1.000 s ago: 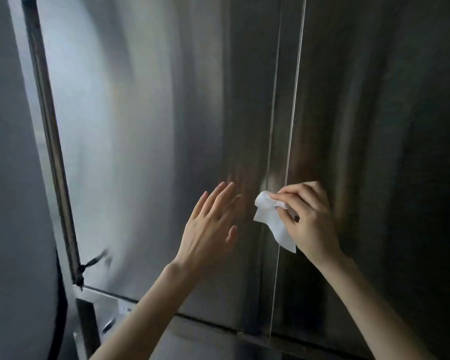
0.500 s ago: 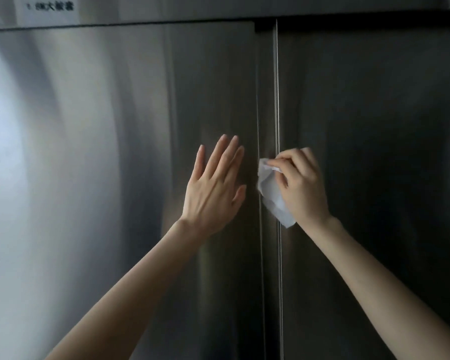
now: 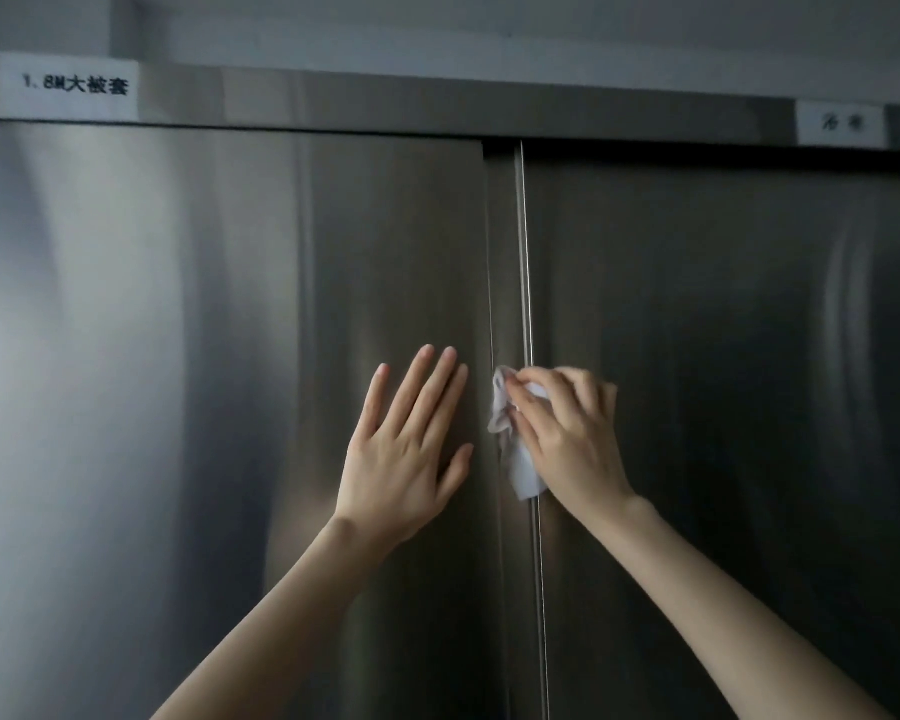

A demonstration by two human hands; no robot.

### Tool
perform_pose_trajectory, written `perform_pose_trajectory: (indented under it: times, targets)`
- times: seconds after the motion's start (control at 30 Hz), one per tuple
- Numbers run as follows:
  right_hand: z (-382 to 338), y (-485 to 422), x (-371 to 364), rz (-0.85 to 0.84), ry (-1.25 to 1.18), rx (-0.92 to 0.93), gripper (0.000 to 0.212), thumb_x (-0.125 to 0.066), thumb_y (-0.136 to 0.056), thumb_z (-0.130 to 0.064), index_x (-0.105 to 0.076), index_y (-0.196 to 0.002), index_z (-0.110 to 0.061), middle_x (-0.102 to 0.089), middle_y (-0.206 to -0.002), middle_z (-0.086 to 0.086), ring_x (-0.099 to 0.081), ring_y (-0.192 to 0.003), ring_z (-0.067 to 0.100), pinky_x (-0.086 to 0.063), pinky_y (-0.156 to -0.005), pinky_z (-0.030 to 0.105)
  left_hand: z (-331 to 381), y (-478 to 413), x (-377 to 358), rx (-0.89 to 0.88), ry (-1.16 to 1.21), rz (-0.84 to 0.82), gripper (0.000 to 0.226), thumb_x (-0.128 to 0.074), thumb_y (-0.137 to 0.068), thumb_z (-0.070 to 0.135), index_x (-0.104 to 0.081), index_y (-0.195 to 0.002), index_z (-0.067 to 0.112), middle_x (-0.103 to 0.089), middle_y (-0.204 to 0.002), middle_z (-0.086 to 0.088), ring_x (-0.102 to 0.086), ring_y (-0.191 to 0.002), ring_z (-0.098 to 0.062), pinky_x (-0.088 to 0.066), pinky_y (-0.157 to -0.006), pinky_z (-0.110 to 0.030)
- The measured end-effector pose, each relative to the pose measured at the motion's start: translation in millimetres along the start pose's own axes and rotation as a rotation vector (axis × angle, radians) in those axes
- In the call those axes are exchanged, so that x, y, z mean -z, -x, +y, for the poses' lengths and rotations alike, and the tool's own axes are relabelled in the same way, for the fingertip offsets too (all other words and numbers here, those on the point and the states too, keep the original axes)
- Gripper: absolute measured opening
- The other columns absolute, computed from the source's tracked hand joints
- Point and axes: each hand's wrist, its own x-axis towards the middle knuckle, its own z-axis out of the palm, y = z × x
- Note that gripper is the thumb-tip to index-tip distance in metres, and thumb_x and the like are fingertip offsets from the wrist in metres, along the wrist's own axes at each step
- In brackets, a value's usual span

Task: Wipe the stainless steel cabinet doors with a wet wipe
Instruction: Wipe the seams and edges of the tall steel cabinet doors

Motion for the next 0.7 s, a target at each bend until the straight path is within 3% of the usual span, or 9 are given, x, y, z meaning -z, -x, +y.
perform_pose_trajectory:
  times: [0.17,0.33,0.43,0.57,0.63,0.7]
  targets:
    - [-2.7,-14.2,-6.7,0.065,-0.026,-0.066,0.027,-0.06,-0.085,-0.014,-0.07,-0.11,-0.012,-0.067,-0.102,0.003,-0.045,-0.096,0.021,-0.033,-0.075,0.036,-0.5,-0.6,-1.5,0.007,0.002,-0.002,0.066,-0.036,-0.096,0.045,-0.03,-0.152,0.009,-0.021,-0.161,-0.007,-0.013,-0.15,-0.023,-0.01,-0.121,-0.049]
    - [-11.4,29.4,-3.5,0.05,-0.057,0.032,0.019,-0.064,-0.082,-0.006,-0.073,-0.099,-0.006,-0.07,-0.098,0.005,-0.049,-0.091,0.02,-0.036,-0.072,0.033,-0.2,0.3,-1.4,0.008,-0.014,-0.017,0.067,-0.036,-0.096,0.045,-0.029,-0.152,0.009,-0.02,-0.161,-0.008,-0.013,-0.15,-0.023,-0.014,-0.12,-0.051]
    - [0.2,0.6,-4.4,0.085,-0.103,0.041,0.017,-0.059,-0.085,-0.006,-0.073,-0.093,-0.004,-0.071,-0.095,0.006,-0.05,-0.088,0.02,-0.037,-0.073,0.032,0.7,0.0,-0.8,0.013,-0.014,-0.018,0.066,-0.037,-0.096,0.044,-0.03,-0.152,0.009,-0.021,-0.161,-0.008,-0.014,-0.15,-0.024,-0.015,-0.12,-0.051]
    - [11.8,-51.7,-8.6,0.143,-0.197,-0.01,0.014,-0.069,-0.081,0.001,-0.072,-0.095,0.001,-0.072,-0.089,0.006,-0.058,-0.074,0.024,-0.045,-0.072,0.028,0.9,0.1,-0.6,0.02,-0.021,-0.016,0.066,-0.037,-0.095,0.044,-0.032,-0.151,0.009,-0.023,-0.16,-0.008,-0.015,-0.149,-0.024,-0.015,-0.12,-0.051]
    - [9.0,-51.2,-9.7,0.138,-0.222,-0.047,0.018,-0.068,-0.082,0.003,-0.072,-0.099,0.002,-0.072,-0.093,0.007,-0.059,-0.074,0.025,-0.05,-0.073,0.03,1.6,-0.9,0.1,0.023,-0.006,-0.014,0.066,-0.038,-0.095,0.043,-0.034,-0.15,0.008,-0.024,-0.16,-0.008,-0.015,-0.149,-0.023,-0.014,-0.12,-0.051]
    - [0.6,-28.2,-8.5,0.089,-0.209,-0.029,0.022,-0.063,-0.085,0.001,-0.069,-0.107,0.002,-0.07,-0.106,0.009,-0.06,-0.085,0.024,-0.051,-0.083,0.03,1.2,-1.8,1.7,0.022,0.012,-0.009,0.065,-0.039,-0.094,0.042,-0.034,-0.15,0.009,-0.025,-0.159,-0.007,-0.017,-0.149,-0.023,-0.015,-0.12,-0.051]
